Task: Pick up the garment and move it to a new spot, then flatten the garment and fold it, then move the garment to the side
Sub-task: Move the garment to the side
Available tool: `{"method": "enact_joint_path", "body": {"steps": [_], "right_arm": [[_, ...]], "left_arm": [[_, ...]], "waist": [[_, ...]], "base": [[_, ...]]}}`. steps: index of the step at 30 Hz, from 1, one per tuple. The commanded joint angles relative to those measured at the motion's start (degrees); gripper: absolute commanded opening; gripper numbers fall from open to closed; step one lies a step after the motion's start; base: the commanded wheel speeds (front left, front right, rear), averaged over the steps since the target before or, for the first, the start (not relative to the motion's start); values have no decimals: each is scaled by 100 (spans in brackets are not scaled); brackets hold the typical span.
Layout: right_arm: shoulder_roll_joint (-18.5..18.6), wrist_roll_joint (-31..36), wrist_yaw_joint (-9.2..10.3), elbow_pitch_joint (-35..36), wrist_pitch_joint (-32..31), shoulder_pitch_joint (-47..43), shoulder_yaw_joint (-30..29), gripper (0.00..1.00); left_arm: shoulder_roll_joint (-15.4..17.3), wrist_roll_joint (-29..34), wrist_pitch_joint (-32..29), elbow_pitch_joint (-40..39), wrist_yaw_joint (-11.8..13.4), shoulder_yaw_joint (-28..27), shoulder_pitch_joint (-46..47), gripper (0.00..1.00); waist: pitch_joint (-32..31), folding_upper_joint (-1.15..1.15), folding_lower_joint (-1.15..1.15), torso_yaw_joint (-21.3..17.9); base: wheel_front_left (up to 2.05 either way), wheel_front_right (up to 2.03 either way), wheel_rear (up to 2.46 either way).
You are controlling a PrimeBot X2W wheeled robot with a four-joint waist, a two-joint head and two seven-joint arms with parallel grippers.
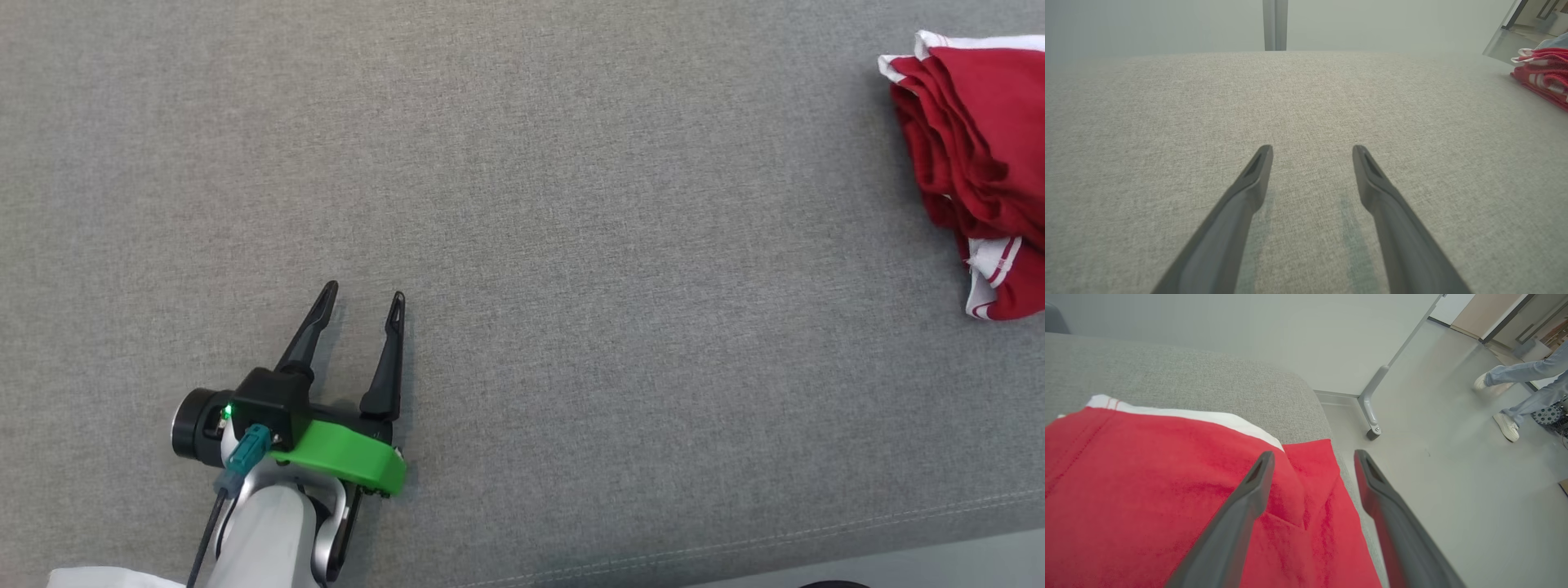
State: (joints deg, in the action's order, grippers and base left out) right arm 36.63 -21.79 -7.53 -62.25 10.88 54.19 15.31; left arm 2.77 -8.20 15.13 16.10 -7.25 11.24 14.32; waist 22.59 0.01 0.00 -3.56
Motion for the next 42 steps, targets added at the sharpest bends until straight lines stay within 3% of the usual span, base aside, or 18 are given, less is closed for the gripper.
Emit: {"method": "enact_joint_path", "body": {"steps": [1, 6, 15, 23, 29, 42], "right_arm": [[-48, 76, 10, -75, 137, 74, -97, 100], [-528, 432, 10, 32, 421, 11, -474, 100], [-1817, 853, 10, 1924, 431, -1336, -925, 100], [-2589, 991, 10, 2645, 431, -2367, -981, 100], [-3005, 983, 10, 2818, 431, -3026, -980, 100], [-3290, 1497, 10, 3002, 432, -3778, -1148, 100]], "left_arm": [[26, 1, -5, 3, -13, -30, 45, 100], [26, -44, -5, 37, 1, -148, -85, 100], [25, -137, -5, 54, 195, -403, -326, 100], [25, -169, -5, 113, 292, -671, -603, 100], [25, -214, -5, 157, 368, -855, -791, 100], [25, -266, -5, 315, 440, -1079, -1182, 100]], "waist": [[-23, -1, 0, 39], [-248, -1, 0, 10], [-835, -1, 0, 65], [-1272, -1, 0, 233], [-1547, -1, 0, 394], [-2133, -1, 0, 492]], "base": [[0, 0, 0], [0, 0, 0], [0, 0, 0], [0, 0, 0], [0, 0, 0], [0, 0, 0]]}}
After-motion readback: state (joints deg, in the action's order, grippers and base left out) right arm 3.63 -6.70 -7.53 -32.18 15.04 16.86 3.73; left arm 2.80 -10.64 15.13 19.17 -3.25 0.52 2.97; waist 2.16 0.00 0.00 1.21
